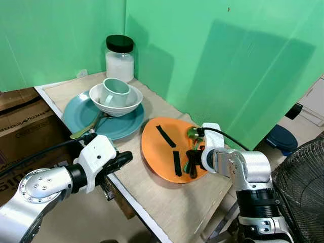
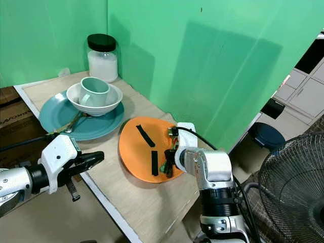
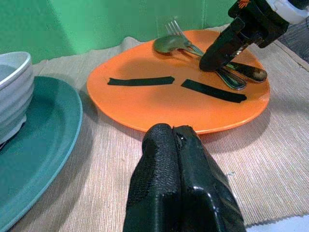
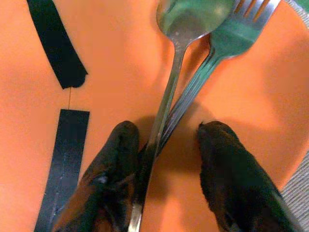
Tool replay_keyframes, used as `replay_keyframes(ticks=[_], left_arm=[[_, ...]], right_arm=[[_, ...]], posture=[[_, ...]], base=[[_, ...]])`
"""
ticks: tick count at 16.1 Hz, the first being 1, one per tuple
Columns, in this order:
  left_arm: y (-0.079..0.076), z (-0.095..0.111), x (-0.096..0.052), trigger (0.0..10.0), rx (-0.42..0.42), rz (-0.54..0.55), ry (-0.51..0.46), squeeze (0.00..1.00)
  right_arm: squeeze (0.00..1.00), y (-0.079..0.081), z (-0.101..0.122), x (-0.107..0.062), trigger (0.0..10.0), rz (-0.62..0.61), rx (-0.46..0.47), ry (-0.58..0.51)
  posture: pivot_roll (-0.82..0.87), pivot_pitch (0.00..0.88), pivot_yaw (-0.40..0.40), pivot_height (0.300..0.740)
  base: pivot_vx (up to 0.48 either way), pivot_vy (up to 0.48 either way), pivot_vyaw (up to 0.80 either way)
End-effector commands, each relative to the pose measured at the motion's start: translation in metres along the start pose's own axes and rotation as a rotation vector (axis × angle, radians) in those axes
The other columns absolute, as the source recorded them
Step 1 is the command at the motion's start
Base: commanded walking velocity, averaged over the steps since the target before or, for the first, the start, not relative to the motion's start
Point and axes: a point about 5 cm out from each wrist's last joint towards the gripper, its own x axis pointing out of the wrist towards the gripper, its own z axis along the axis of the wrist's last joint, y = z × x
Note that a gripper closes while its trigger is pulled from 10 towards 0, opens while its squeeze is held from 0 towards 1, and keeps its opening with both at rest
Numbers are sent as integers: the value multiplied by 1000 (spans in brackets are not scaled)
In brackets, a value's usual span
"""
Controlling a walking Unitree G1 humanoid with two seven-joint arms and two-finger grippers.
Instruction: Setting the table
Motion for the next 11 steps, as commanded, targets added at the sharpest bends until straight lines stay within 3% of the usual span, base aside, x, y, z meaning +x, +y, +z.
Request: replay_keyframes(ticks=[1, 11], left_arm=[[-4, 1, 3, 10000, 4, -25, -7, 0], [-2, 0, 4, 10000, 18, -25, -1, 0]], right_arm=[[0, -2, 0, 0, 0, 0, 12, 14], [0, -1, 2, -1, 0, 52, 45, -4]], posture=[[145, 0, -151, 740], [143, 0, -148, 740]], base=[[0, 0, 0], [0, 0, 0]])
